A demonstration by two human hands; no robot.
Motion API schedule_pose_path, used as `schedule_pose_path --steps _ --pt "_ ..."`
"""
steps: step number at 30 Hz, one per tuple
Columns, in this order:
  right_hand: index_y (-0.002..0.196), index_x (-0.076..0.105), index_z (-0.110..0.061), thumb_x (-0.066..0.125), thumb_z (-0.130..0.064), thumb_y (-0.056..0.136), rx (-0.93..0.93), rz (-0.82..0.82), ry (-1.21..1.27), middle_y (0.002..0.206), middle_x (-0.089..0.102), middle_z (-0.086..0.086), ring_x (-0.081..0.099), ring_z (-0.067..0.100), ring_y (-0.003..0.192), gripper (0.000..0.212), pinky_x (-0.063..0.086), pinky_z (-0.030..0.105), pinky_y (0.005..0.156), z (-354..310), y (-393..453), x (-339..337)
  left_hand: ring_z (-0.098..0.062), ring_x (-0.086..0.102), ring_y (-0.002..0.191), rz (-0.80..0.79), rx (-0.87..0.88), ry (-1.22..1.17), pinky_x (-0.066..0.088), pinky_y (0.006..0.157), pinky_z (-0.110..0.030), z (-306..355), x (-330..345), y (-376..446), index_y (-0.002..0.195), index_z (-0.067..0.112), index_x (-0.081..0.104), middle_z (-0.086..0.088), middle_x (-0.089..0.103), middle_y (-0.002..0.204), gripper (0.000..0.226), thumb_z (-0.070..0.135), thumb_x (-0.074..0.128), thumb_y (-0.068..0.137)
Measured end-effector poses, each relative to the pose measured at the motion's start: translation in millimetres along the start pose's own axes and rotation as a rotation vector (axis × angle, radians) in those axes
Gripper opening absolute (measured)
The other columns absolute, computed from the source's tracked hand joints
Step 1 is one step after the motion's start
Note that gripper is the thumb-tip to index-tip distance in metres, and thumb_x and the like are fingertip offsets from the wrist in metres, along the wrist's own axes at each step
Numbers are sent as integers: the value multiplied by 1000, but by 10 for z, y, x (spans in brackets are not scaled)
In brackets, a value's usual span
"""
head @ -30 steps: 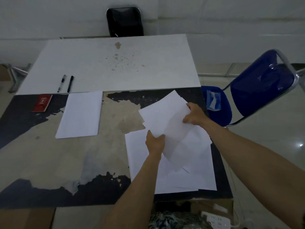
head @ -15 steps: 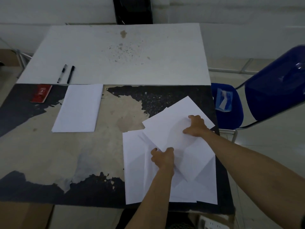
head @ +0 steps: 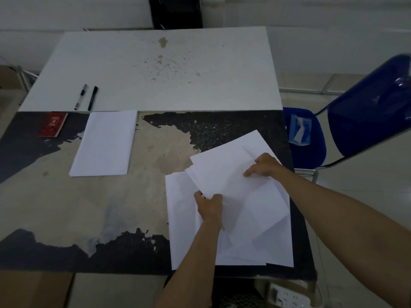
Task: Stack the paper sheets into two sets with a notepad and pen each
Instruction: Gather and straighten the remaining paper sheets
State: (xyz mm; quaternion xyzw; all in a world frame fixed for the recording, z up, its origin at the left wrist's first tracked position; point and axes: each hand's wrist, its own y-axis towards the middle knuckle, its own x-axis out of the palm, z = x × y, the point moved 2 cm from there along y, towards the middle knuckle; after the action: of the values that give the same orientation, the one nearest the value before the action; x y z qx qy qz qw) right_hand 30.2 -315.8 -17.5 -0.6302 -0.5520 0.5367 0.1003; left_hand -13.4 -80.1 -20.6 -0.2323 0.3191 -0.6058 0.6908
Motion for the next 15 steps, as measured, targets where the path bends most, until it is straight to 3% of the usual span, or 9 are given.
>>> schedule_pose_path --steps 3,5,9,12,15 --pt "106 63 -9 90 -27 69 -48 -22 164 118 62 8 61 24 104 49 47 32 82 -9 -134 -24 -27 63 96 -62 75 -44 55 79 -39 88 -140 26 113 11 63 -3 67 103 37 2 67 77" --pt "97 65 -13 87 -17 73 -96 -104 324 112 66 6 63 23 99 33 49 32 77 -43 -285 -53 -27 64 95 -121 103 -59 55 77 -38 157 -237 65 108 10 67 -3 70 101 34 -2 67 76" --pt "112 63 -19 77 -5 83 -207 -323 445 118 70 4 66 23 105 35 57 32 75 -209 -622 -47 -28 65 100 -173 127 -101 57 83 -42 306 -479 137 115 17 64 -4 70 111 44 -2 70 75" --pt "120 61 -20 77 -6 84 -330 -327 416 120 70 1 67 18 106 42 58 25 72 -402 -801 -9 -21 65 95 -170 158 -170 54 74 -33 468 -654 138 110 26 61 2 68 107 47 -6 69 77" --pt "119 62 -21 75 -6 86 -421 -266 427 115 71 -1 68 14 101 39 59 22 70 -600 -948 62 -19 64 92 -150 220 -199 54 73 -33 656 -818 96 114 23 59 1 67 106 49 -8 68 77"
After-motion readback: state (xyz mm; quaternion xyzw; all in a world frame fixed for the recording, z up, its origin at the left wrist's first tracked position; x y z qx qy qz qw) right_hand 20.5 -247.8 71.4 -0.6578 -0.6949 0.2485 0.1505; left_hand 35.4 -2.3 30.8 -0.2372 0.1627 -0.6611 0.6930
